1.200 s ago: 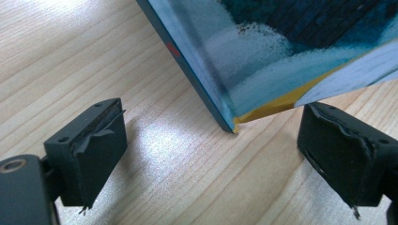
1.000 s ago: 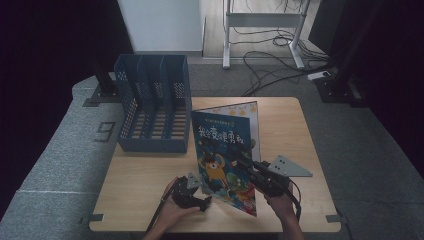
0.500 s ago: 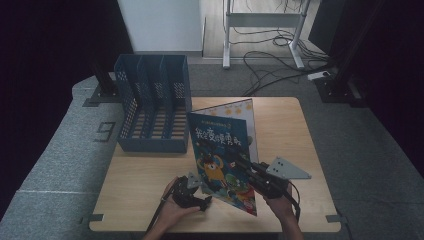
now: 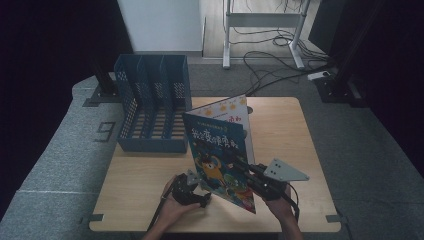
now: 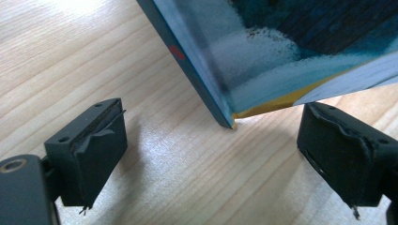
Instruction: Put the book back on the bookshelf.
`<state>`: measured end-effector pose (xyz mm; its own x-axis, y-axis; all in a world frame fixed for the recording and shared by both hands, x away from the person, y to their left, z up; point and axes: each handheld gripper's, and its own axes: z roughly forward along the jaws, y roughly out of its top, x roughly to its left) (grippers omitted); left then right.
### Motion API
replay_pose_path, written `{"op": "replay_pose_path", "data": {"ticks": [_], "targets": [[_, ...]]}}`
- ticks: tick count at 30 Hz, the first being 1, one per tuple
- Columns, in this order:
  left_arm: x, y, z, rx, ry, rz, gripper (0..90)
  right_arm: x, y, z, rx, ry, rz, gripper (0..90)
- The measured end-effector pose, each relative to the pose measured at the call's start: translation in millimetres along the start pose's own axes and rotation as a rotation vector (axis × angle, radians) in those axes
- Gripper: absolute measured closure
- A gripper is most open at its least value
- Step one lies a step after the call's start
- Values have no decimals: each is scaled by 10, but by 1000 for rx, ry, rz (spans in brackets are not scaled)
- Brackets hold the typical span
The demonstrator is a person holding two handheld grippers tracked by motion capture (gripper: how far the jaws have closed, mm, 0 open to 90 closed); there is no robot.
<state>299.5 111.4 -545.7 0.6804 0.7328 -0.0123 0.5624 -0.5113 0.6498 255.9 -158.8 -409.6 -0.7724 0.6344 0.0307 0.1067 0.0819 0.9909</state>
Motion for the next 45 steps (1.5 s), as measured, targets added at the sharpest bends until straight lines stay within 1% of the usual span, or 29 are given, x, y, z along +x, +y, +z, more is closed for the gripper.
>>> {"op": "replay_pose_path", "data": {"ticks": [12,19,20,21,22,23,24,26,28,31,35,39,42,44,45], "targets": [[66,49,49,-7,19,-22,85,-1,-14,-21,25,11,-18,834],[103,46,56,-18,35,-40,85,-34,-27,-38,61,13,-21,833],[122,32,45,-45,54,-65,113,-39,-32,-31,75,14,-25,835],[164,18,36,-59,46,-89,156,-39,-47,-13,96,10,-40,837],[210,7,25,-64,53,-111,155,-50,-55,-15,88,18,-30,838],[237,0,16,-63,67,-115,169,-59,-56,-18,90,16,-28,838],[271,-12,4,-67,82,-129,184,-62,-57,-20,90,20,-26,838],[304,-21,-7,-73,82,-147,204,-65,-60,-20,88,21,-31,838],[305,-21,-7,-74,80,-146,207,-76,-63,-23,88,24,-30,838],[301,-19,-5,-77,65,-141,206,-104,-80,-31,83,31,-22,838],[295,-15,-12,-92,51,-137,203,-135,-95,-46,87,40,-18,837],[289,24,-72,-130,32,-138,203,-168,-123,-64,86,31,-21,825],[311,104,-179,-156,22,-116,197,-198,-145,-86,95,19,-16,810],[338,175,-279,-204,14,-123,196,-227,-164,-103,102,16,-9,804],[346,195,-310,-218,11,-123,194,-249,-175,-113,105,18,-2,803]]}}
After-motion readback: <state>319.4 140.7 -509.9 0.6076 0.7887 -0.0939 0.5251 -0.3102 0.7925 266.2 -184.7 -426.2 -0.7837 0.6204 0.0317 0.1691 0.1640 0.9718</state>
